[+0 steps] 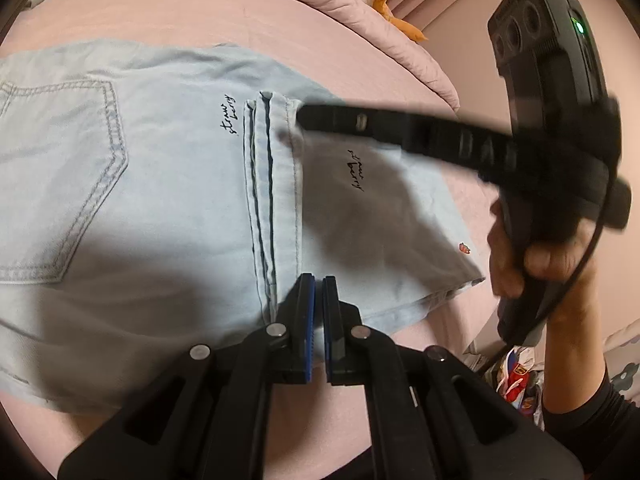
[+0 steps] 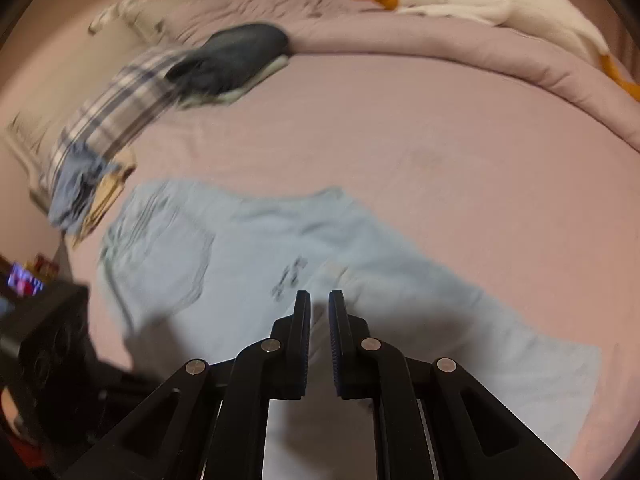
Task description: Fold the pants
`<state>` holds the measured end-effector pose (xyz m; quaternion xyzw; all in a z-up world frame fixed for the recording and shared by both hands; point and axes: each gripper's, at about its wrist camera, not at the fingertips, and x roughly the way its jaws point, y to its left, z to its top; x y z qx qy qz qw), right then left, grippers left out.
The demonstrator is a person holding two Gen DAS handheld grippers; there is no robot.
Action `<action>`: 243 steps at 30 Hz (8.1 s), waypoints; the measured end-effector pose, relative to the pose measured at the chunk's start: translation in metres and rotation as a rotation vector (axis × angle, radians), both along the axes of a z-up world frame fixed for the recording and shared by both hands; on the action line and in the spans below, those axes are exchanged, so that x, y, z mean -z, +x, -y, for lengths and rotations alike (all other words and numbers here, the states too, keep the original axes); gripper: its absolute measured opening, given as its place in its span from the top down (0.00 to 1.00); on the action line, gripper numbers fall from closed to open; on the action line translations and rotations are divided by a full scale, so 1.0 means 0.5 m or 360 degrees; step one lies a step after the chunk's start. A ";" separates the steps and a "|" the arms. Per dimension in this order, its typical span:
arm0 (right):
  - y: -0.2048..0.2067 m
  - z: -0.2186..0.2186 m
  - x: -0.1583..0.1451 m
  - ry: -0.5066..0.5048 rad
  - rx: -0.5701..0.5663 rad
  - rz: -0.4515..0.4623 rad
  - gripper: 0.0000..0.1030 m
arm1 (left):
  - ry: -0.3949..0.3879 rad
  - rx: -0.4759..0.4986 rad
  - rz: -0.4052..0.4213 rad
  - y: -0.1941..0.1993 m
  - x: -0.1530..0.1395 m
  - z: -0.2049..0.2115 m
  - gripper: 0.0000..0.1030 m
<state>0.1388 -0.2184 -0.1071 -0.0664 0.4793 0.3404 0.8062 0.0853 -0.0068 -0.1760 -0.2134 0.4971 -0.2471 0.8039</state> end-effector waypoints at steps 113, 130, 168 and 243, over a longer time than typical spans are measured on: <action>-0.177 0.041 0.010 0.0215 0.0331 0.0137 0.47 | -0.0089 -0.0902 -0.0016 -0.173 -0.024 -0.344 0.39; -0.164 0.028 0.014 0.0170 0.0345 0.0103 0.47 | -0.0196 -0.0918 0.0012 -0.123 -0.016 -0.366 0.39; -0.019 -0.088 0.004 0.0039 0.0351 -0.0017 0.67 | 0.0009 -0.0832 0.0182 -0.060 -0.042 -0.356 0.75; -0.156 0.213 0.166 0.2013 0.0883 -0.0965 0.26 | 0.0603 0.0170 0.0511 -0.002 -0.118 0.096 0.55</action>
